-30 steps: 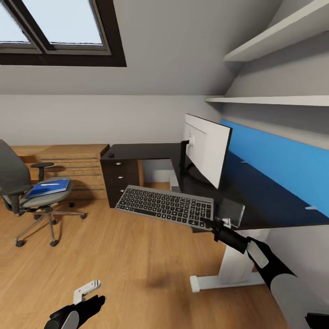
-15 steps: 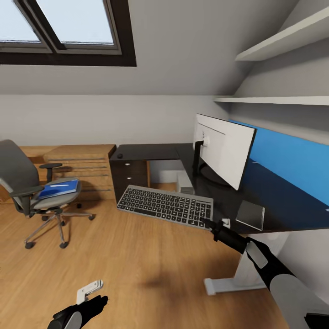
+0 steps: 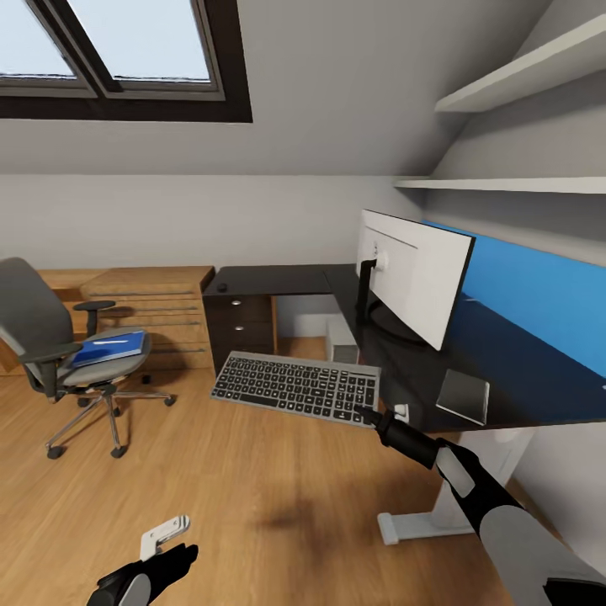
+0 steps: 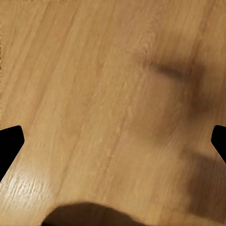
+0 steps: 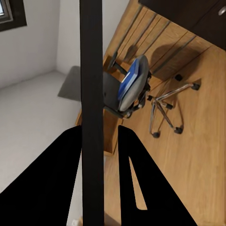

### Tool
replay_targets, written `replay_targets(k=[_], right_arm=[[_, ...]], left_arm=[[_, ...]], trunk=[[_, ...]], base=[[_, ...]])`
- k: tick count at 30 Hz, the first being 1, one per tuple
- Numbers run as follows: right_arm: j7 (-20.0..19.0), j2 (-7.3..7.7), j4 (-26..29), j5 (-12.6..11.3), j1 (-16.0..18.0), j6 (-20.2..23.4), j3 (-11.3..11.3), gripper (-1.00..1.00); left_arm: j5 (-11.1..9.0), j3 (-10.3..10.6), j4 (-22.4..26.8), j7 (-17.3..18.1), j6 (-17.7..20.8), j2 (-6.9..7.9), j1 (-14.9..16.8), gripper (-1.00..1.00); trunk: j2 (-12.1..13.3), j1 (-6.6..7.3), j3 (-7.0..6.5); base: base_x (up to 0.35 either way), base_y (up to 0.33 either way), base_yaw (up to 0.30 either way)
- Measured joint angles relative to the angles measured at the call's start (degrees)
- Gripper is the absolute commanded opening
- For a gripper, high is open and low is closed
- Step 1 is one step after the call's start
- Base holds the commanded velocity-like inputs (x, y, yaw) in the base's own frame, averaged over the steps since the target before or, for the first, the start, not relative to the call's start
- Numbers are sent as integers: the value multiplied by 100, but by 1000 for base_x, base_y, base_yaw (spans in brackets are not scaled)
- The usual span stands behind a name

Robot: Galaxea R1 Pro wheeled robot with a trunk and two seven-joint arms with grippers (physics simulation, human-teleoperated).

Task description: In the bedroom, organize the workspace by keeping the computer under the desk, ensuring the monitor is on the desk, placing the keyboard on the desk next to the monitor, placing the mouse on the desk next to the keyboard, moving the folder from the swivel chair onto the desk next to the mouse, stacking the notebook on top of the folder with the pen on top of the notebook, and positioning the swivel chair next to the desk.

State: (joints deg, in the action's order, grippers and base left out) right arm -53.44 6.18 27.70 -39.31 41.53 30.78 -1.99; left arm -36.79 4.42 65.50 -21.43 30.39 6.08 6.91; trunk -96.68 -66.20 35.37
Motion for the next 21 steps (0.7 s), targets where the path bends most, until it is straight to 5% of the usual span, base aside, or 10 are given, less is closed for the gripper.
replay_targets(k=[13, 21], right_arm=[[14, -8, -2, 1, 0, -100, -3, -100], [146, -15, -24, 65, -1, -957, 1, -100]], left_arm=[[-2, 7, 0, 2, -29, 0, 0, 100], [-6, 14, -1, 1, -22, -10, 0, 100]], trunk=[[0, 0, 0], [0, 0, 0]], base=[[0, 218, 0], [0, 13, 0]])
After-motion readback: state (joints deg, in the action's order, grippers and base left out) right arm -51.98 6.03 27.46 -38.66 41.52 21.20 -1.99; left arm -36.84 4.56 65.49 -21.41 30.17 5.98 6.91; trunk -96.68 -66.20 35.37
